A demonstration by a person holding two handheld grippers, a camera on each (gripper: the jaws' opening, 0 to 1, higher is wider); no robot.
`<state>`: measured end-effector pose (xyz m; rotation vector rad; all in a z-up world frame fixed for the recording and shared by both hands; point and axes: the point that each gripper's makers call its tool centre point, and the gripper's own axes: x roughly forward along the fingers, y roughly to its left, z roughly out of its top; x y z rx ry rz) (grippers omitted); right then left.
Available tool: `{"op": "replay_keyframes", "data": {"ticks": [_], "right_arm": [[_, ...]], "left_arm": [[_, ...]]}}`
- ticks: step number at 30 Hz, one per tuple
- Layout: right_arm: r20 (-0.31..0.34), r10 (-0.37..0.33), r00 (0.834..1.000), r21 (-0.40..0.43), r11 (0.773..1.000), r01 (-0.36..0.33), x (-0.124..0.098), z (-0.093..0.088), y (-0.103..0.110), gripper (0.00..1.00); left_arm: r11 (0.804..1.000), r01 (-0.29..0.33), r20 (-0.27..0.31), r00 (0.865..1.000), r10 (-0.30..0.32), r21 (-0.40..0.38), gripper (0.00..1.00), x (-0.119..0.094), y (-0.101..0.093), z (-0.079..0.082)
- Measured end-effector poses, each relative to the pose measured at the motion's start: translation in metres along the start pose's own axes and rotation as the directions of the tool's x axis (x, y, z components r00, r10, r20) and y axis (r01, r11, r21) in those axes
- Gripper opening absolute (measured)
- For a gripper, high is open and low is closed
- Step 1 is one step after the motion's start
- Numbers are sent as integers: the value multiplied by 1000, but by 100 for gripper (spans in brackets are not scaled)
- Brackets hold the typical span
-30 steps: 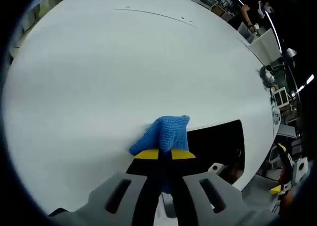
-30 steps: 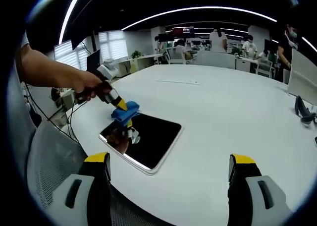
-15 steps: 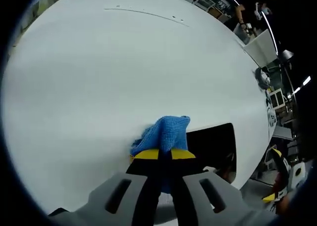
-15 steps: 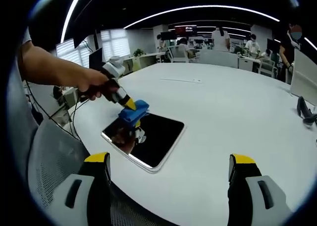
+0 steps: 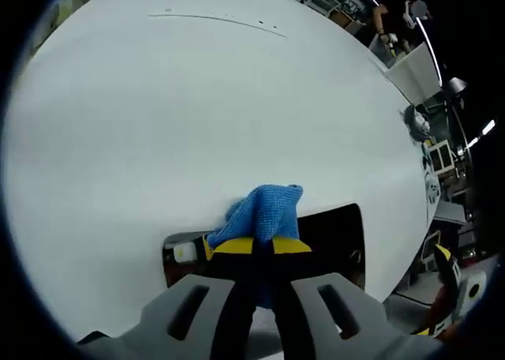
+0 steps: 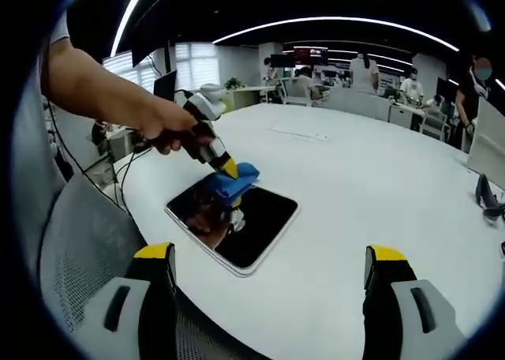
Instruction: Wipe the mirror surface with the cleaning cloth until all visible marks leave the cleaned area.
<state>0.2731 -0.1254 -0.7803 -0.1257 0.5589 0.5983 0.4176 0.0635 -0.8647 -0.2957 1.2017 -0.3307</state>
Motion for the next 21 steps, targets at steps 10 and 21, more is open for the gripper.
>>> {"op": "replay_keyframes", "data": {"ticks": [10, 21], "right_arm": [[7, -18, 1000, 28, 999, 18, -1, 1, -2, 99], [8, -41, 999, 20, 999, 41, -3, 1, -8, 99]], "left_arm": [[999, 0, 4, 1000, 0, 43, 2, 15, -33, 1], [997, 34, -5, 999, -34, 64, 3, 35, -70, 1]]}}
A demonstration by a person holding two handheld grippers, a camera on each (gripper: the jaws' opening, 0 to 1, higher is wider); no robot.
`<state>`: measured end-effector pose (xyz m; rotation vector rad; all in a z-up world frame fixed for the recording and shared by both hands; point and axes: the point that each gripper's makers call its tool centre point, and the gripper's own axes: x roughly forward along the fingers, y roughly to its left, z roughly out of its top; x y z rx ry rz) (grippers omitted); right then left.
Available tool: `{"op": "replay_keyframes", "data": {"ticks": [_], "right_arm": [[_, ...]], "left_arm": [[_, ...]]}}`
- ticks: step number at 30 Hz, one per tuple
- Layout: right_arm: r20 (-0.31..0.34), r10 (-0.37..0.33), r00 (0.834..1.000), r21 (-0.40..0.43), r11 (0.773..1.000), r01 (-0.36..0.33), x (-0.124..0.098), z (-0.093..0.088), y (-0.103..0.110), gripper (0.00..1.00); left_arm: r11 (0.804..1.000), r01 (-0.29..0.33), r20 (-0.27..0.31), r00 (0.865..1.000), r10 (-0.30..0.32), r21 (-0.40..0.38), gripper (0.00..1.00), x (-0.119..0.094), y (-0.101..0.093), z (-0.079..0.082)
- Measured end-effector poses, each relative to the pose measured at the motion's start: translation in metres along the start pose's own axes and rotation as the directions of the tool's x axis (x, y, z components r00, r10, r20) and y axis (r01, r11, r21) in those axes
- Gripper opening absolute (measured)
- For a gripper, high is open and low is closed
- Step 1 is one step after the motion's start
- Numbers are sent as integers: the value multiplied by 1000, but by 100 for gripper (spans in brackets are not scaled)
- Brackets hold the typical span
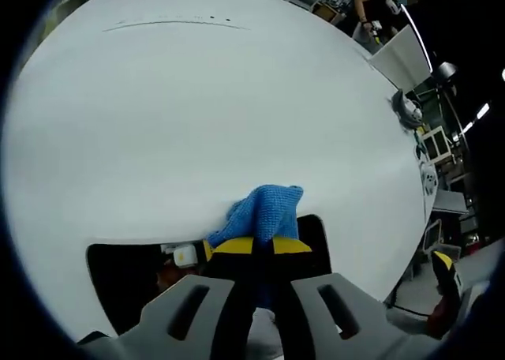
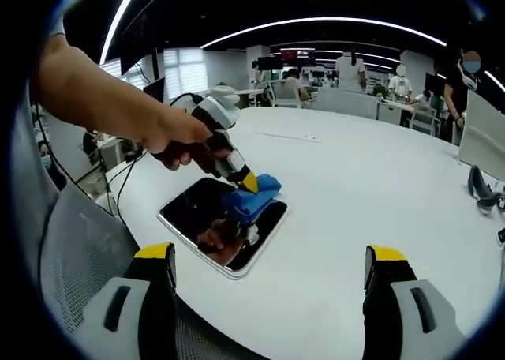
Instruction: Wipe the mirror surface with the cleaning cloth until all visible marks leave the cleaned area.
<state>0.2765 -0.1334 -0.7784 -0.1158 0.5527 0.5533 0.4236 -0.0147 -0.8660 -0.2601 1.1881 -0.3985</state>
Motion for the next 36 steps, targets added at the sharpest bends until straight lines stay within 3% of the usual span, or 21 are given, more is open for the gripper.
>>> {"op": "replay_keyframes", "data": {"ticks": [12, 23, 26, 29, 36], "right_arm": [[-15, 1, 1000, -9, 1000, -1, 1, -2, 2, 99], [-6, -4, 1000, -8, 1000, 4, 1, -1, 1, 99], [-6, -9, 1000, -4, 1000, 9, 1, -1, 0, 99], [-8, -18, 1000, -3, 1000, 18, 1, -1, -1, 99], [-20, -15, 1000, -12, 1000, 14, 2, -3, -1, 99]], "left_arm": [[999, 31, -1, 1000, -31, -12, 2, 16, -33, 2], [999, 45, 9, 999, -44, -23, 2, 17, -36, 1], [997, 61, 22, 998, -60, -50, 2, 16, -38, -4], [986, 89, 34, 996, -85, -138, 2, 13, -39, -13], [991, 95, 30, 995, -93, -91, 2, 7, -44, -29]]}}
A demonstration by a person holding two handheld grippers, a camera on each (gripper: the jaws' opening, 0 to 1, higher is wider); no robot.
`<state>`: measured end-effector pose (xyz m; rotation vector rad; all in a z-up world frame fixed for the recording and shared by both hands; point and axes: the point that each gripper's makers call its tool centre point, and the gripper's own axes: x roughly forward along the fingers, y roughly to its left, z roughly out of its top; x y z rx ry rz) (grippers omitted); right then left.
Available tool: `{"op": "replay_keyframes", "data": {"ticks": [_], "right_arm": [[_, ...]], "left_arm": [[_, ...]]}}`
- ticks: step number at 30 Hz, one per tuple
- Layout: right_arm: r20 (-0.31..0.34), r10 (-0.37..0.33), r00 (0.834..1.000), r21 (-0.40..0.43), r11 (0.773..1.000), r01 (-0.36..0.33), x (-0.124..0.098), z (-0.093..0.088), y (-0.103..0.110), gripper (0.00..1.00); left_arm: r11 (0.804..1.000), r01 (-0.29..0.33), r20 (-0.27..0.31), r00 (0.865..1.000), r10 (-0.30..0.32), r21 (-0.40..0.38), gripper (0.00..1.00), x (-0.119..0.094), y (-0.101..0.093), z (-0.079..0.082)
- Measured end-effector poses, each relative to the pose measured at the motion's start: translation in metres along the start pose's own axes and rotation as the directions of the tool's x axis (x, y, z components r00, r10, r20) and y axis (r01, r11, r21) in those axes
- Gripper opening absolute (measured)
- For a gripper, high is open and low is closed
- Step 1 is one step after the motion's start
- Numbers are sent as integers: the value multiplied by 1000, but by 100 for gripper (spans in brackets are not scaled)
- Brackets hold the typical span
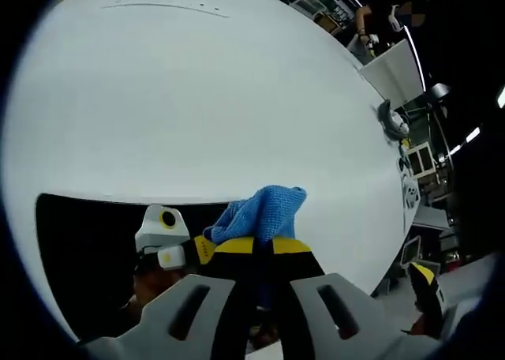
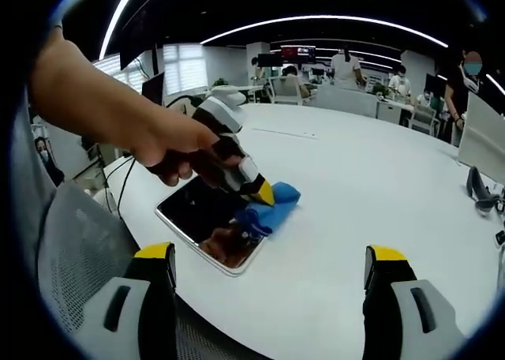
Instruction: Wipe the mirror surface with the cleaning cloth until all visible marks leave the cleaned area.
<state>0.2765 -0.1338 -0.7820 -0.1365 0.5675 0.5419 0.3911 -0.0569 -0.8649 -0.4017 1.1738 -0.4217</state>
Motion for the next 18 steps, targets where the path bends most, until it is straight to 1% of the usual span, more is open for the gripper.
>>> {"op": "replay_keyframes", "data": {"ticks": [4, 8, 12, 18], "right_arm": [[4, 2, 1000, -3, 1000, -2, 0, 1, 1, 99], [4, 1, 1000, -19, 1000, -1, 0, 1, 3, 99], [7, 2, 1000, -18, 1000, -2, 0, 1, 3, 99], [6, 5, 1000, -24, 1000, -4, -1, 1, 4, 99]], "left_arm": [[1000, 3, -4, 1000, -3, -2, 2, -2, 0, -8], [1000, 3, -5, 1000, -3, 27, 2, -6, -2, -19], [1000, 0, 7, 1000, -1, 21, 2, -8, -2, -21], [1000, -7, -2, 1000, 7, 19, 2, -7, -3, -24]]}}
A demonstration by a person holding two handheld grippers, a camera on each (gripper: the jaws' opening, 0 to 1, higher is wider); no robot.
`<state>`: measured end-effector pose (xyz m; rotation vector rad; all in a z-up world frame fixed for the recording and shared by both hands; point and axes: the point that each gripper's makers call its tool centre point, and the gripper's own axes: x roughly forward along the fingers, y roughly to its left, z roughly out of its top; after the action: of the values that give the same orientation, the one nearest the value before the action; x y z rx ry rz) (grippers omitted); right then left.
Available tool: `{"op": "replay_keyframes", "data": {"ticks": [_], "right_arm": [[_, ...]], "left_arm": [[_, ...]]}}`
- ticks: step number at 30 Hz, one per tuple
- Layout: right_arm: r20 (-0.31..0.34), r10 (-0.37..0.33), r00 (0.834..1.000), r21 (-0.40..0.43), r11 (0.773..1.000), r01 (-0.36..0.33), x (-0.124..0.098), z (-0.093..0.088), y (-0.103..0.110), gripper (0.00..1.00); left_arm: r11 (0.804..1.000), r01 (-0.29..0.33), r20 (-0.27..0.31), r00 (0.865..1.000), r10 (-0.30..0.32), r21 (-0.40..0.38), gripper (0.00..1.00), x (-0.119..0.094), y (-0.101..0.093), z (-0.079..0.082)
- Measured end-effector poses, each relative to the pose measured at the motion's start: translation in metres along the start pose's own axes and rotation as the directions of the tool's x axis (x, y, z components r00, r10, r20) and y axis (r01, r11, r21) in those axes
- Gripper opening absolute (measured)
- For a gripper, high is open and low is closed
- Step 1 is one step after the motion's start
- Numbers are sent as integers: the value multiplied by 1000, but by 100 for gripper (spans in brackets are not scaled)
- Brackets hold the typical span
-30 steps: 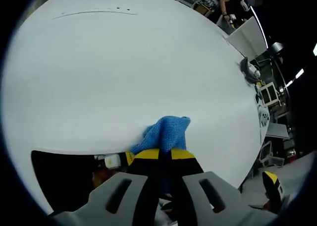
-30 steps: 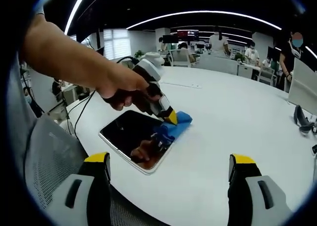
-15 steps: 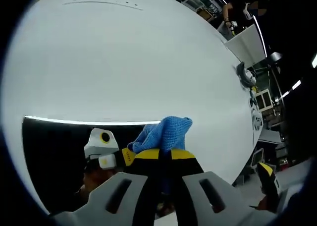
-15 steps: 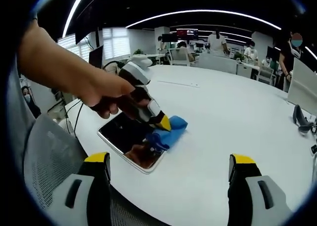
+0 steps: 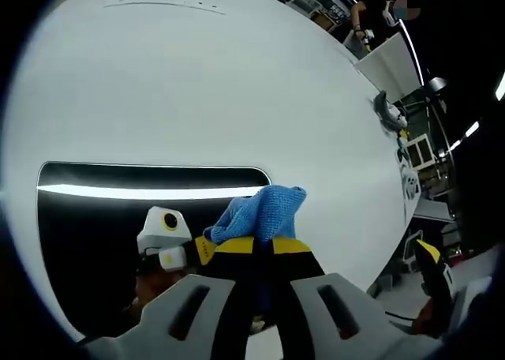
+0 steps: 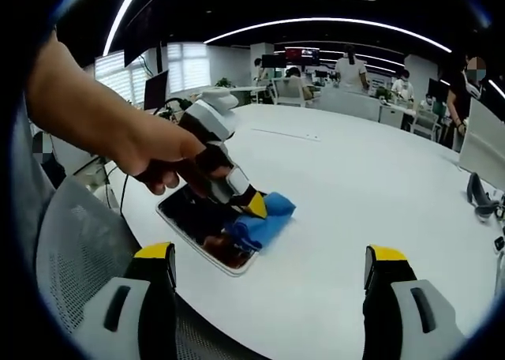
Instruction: Wipe the mirror surface with the cleaning cloth until all visible marks leave the cleaned area.
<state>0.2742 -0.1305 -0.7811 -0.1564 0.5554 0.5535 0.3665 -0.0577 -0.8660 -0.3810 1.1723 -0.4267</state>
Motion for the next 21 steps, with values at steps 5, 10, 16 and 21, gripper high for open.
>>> {"op": "replay_keyframes", "data": {"ticks": [5, 10, 16, 21], "right_arm": [[2, 3, 1000, -1, 1000, -3, 0, 0, 1, 99], [3, 5, 1000, -1, 1000, -5, 0, 0, 1, 99], [3, 4, 1000, -3, 1000, -4, 0, 0, 1, 99], [8, 3, 1000, -12, 1000, -3, 1, 1, 1, 99]], "left_arm": [[1000, -9, 2, 1000, 9, 10, 2, -2, -1, -2], [1000, -8, 1, 1000, 8, 14, 2, -1, 0, -1], [1000, -6, 0, 1000, 6, 16, 2, -2, 0, -1], [1000, -6, -15, 1000, 7, 19, 2, -3, 4, -2]]}}
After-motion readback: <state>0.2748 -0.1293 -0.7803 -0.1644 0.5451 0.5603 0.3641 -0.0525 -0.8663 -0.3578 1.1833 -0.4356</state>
